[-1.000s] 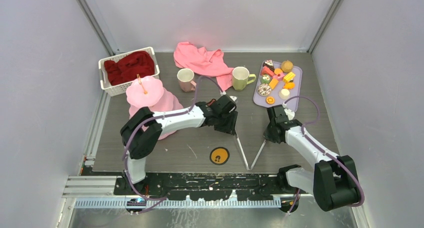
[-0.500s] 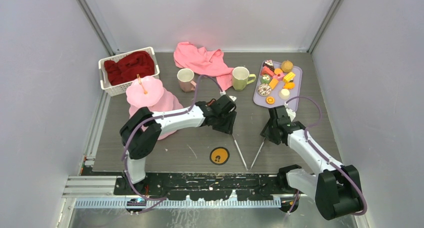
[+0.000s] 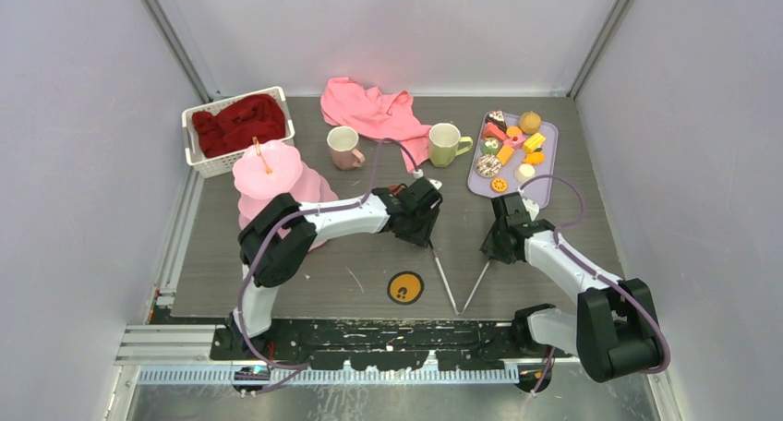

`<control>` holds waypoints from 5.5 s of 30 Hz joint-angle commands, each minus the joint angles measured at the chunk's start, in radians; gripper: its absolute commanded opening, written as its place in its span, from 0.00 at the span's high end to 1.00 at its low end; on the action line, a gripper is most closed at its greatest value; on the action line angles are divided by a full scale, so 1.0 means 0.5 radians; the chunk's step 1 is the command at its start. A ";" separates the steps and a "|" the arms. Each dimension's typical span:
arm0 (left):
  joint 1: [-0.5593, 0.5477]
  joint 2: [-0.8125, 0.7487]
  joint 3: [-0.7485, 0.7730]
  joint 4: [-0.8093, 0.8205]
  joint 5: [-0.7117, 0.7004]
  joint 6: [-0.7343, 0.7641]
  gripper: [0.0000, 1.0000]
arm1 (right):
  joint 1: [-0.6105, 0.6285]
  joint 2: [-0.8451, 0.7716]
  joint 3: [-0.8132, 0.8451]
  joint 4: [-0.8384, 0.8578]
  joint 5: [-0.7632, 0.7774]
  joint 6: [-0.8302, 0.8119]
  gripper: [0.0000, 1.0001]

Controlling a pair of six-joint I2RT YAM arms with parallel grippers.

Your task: Serve the afternoon tea

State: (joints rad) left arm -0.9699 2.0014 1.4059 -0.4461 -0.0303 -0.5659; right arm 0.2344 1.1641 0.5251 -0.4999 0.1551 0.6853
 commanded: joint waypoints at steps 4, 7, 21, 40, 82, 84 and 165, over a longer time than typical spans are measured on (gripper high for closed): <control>-0.009 0.090 0.158 0.034 0.018 0.043 0.62 | 0.013 0.078 0.036 0.194 -0.067 -0.179 0.78; -0.011 0.122 0.193 0.027 0.056 0.043 0.62 | 0.018 0.071 0.019 0.205 -0.097 -0.179 0.85; -0.066 0.258 0.371 -0.008 0.182 0.020 0.62 | 0.394 0.198 0.129 0.098 0.092 -0.118 0.99; -0.125 0.369 0.486 0.177 0.493 -0.083 0.61 | 0.599 0.128 0.129 0.303 -0.169 -0.241 0.96; 0.065 -0.768 -0.103 0.023 0.175 0.097 0.48 | 0.628 -0.225 0.220 -0.066 -0.109 -0.251 0.00; 0.107 -0.871 -0.163 0.016 0.131 0.082 0.46 | 0.664 -0.290 0.166 -0.060 -0.137 -0.197 0.00; 0.388 -1.318 -0.525 0.134 -0.234 0.076 0.13 | 1.092 -0.031 0.301 0.220 0.539 -0.440 0.00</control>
State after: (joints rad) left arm -0.7784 1.3705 1.1275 -0.4377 -0.0906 -0.5606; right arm 0.7769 1.2068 0.6640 -0.4126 0.4000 0.4789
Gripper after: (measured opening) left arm 0.864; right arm 0.990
